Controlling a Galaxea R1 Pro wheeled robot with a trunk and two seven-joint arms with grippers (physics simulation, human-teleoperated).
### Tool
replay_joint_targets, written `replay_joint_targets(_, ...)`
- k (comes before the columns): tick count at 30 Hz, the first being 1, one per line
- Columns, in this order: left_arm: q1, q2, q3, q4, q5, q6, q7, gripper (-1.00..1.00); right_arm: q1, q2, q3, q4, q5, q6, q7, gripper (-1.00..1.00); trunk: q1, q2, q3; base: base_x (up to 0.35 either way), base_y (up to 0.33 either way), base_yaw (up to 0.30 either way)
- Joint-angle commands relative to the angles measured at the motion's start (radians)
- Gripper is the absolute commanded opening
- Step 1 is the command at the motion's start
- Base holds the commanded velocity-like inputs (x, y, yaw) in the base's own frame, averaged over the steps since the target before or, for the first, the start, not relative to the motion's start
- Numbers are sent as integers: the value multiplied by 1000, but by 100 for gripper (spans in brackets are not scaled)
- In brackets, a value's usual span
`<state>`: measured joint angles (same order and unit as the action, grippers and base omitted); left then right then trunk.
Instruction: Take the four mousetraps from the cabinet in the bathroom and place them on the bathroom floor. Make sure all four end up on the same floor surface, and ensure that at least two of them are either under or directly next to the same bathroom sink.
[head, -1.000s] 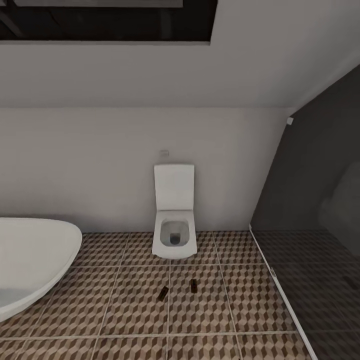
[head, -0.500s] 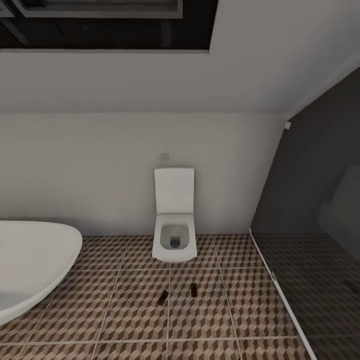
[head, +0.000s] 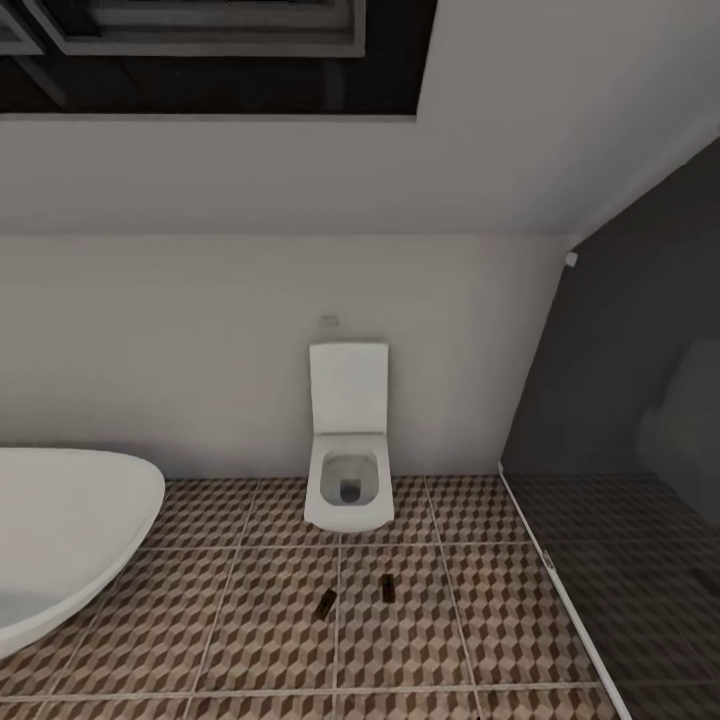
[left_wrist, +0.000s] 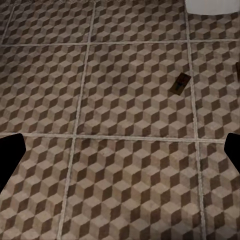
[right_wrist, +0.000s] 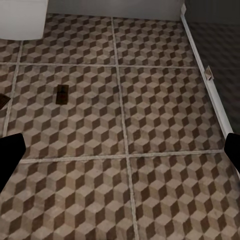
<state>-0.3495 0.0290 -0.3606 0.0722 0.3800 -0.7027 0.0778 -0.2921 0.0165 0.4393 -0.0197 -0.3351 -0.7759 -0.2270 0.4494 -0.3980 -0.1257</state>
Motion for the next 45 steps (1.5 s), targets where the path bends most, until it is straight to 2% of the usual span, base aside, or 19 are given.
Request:
replay_joint_targets(1, -1, -1, -9, 3, -1, -4, 8, 100, -1, 0, 9, 1, -4, -2, -6, 100, 1, -2, 0, 0, 0, 0)
replay_joint_targets(29, -1, 0, -9, 3, -1, -4, 8, 100, -1, -1, 9, 1, -4, -2, -7, 100, 1, -2, 43, 0, 0, 0)
replay_joint_targets(37, -1, 0, -8, 3, -1, -4, 8, 100, -1, 0, 9, 1, -4, 0, -8, 100, 1, -2, 46, 0, 0, 0)
replay_joint_targets(45, -1, 3, -8, 3, -1, -5, 8, 100, -1, -1, 9, 0, -4, 33, -8, 100, 1, -2, 47, 0, 0, 0)
